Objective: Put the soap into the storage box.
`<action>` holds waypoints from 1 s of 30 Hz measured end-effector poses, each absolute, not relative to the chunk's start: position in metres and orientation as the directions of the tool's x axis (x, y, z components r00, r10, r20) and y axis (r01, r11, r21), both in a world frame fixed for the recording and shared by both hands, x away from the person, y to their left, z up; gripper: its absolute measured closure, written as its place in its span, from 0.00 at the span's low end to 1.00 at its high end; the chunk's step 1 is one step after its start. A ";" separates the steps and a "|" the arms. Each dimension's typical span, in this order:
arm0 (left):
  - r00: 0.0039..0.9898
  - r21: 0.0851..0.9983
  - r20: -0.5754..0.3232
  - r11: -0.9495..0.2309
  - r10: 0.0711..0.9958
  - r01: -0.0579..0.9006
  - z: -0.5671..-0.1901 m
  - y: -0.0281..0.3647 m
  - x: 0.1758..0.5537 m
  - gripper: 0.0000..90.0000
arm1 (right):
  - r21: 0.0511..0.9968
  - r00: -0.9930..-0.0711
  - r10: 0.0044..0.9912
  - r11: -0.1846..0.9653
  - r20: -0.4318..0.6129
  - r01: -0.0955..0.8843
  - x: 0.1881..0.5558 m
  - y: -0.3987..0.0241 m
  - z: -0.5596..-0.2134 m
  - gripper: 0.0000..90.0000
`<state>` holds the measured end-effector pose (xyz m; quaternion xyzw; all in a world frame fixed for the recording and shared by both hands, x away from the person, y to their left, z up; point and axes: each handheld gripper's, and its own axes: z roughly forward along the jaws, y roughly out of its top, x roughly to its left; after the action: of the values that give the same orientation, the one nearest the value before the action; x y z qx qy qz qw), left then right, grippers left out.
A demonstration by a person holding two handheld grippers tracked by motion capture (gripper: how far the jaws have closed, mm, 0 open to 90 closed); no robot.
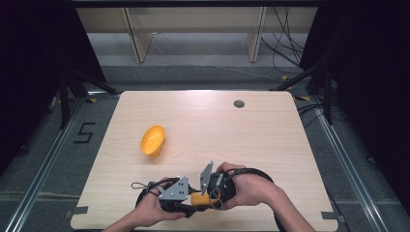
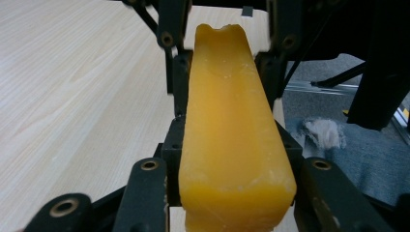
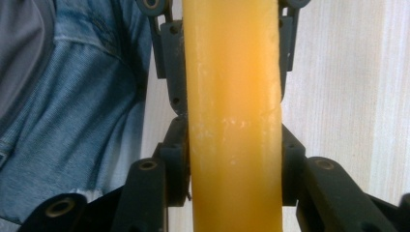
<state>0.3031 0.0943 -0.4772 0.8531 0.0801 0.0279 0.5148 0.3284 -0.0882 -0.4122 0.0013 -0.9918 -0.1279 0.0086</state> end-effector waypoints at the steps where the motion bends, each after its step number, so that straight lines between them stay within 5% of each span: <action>1: 0.985 0.879 -0.026 -0.465 0.168 0.102 -0.478 0.095 0.304 0.67 | 0.269 -1.000 -0.001 0.963 0.010 0.001 0.330 -0.090 -0.410 0.53; 4: 0.981 0.874 -0.037 -0.470 0.190 0.123 -0.481 0.097 0.304 0.67 | 0.322 -1.000 -0.005 0.947 -0.020 -0.011 0.336 -0.096 -0.406 0.48; 5: 0.980 0.874 -0.031 -0.471 0.198 0.122 -0.481 0.099 0.304 0.67 | 0.361 -0.996 0.088 0.929 -0.012 0.078 0.336 -0.108 -0.400 0.42; 7: 0.974 0.877 -0.042 -0.460 0.223 0.143 -0.480 0.102 0.304 0.67 | 0.393 -0.998 0.068 0.918 -0.010 0.059 0.340 -0.114 -0.398 0.39; 11: 0.953 0.875 -0.036 -0.451 0.301 0.176 -0.477 0.111 0.304 0.67 | 0.470 -0.972 0.236 0.860 -0.021 0.198 0.337 -0.151 -0.394 0.37; 12: 0.946 0.878 -0.035 -0.443 0.321 0.182 -0.476 0.113 0.304 0.67 | 0.504 -0.965 0.259 0.841 -0.052 0.198 0.338 -0.160 -0.396 0.39; 14: 0.916 0.881 -0.045 -0.416 0.399 0.224 -0.474 0.122 0.305 0.67 | 0.572 -0.893 0.450 0.741 -0.033 0.352 0.330 -0.187 -0.403 0.46; 19: 0.879 0.891 -0.081 -0.362 0.469 0.275 -0.471 0.132 0.309 0.67 | 0.654 -0.796 0.606 0.597 0.012 0.464 0.325 -0.224 -0.427 0.49; 22: 0.848 0.898 -0.059 -0.344 0.526 0.276 -0.469 0.139 0.309 0.67 | 0.656 -0.636 0.769 0.448 0.063 0.607 0.317 -0.248 -0.440 0.54; 30: 0.767 0.914 -0.068 -0.269 0.638 0.304 -0.463 0.161 0.311 0.67 | 0.703 -0.466 0.882 0.288 0.071 0.650 0.305 -0.275 -0.449 0.75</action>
<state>0.3106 0.1606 -0.4631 0.7804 0.3017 0.1591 0.5242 0.3050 -0.2753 -0.4487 -0.4883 -0.7845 -0.3432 -0.1684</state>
